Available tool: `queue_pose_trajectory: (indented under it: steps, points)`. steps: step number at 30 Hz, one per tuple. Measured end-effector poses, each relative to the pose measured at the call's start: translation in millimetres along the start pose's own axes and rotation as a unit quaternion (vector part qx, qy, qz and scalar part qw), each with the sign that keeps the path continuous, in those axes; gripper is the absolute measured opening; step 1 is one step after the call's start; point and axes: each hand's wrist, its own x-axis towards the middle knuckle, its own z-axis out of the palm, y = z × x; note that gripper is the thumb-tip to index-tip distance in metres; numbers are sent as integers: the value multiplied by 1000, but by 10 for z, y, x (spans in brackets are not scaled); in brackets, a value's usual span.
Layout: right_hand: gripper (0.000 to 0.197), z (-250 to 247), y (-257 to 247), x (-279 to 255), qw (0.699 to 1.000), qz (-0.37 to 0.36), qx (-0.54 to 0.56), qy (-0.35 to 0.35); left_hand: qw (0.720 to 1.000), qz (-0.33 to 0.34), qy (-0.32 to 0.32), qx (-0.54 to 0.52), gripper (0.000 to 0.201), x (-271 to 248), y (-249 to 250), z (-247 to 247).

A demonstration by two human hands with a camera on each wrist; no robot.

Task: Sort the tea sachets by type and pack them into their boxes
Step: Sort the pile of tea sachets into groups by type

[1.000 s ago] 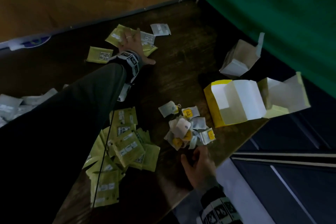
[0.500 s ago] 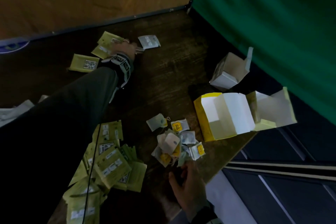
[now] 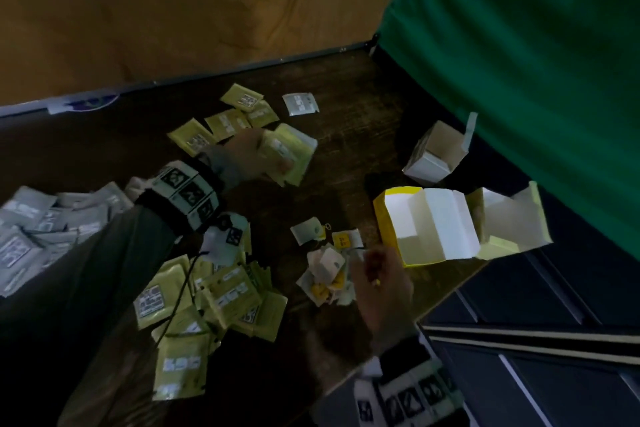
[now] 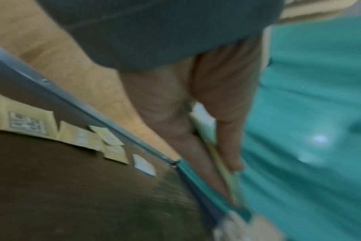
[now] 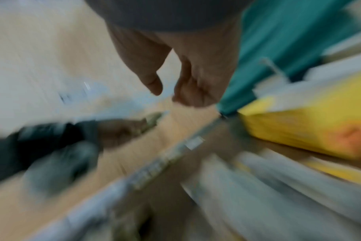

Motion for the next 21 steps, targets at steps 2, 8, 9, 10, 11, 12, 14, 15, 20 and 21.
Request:
queue_pose_trajectory:
  steps: [2, 8, 9, 10, 11, 12, 14, 15, 20, 21]
  points:
    - [14, -25, -332, 200, 998, -6, 67, -23, 994, 16, -66, -89, 23, -300, 96, 97]
    - [22, 48, -947, 426, 956, 81, 262, -104, 960, 18, -183, -211, 27, -832, 131, 205]
    - [24, 50, -957, 412, 953, 87, 273, -100, 961, 16, -176, -210, 26, -871, 124, 189]
    - [24, 52, -957, 391, 949, 94, 283, -105, 966, 14, -165, -199, 27, -904, 110, 162]
    - [21, 54, -943, 367, 944, 105, 291, -119, 971, 13, -153, -184, 27, -934, 89, 135]
    - [18, 63, -933, 332, 936, 120, 300, -138, 976, 10, -140, -167, 29, -970, 59, 107]
    - [19, 104, -902, 247, 914, 150, 331, -181, 980, 9, -124, -158, 30, -1041, -23, 62]
    - [20, 132, -891, 207, 900, 168, 351, -196, 978, 7, -121, -167, 27, -1083, -75, 42]
    - [17, 299, -860, 43, 870, 224, 406, -169, 977, -8, -47, -209, 38, -1321, -351, -128]
    - [16, 323, -849, 16, 873, 223, 402, -163, 984, -14, -21, -178, 41, -1373, -429, -181]
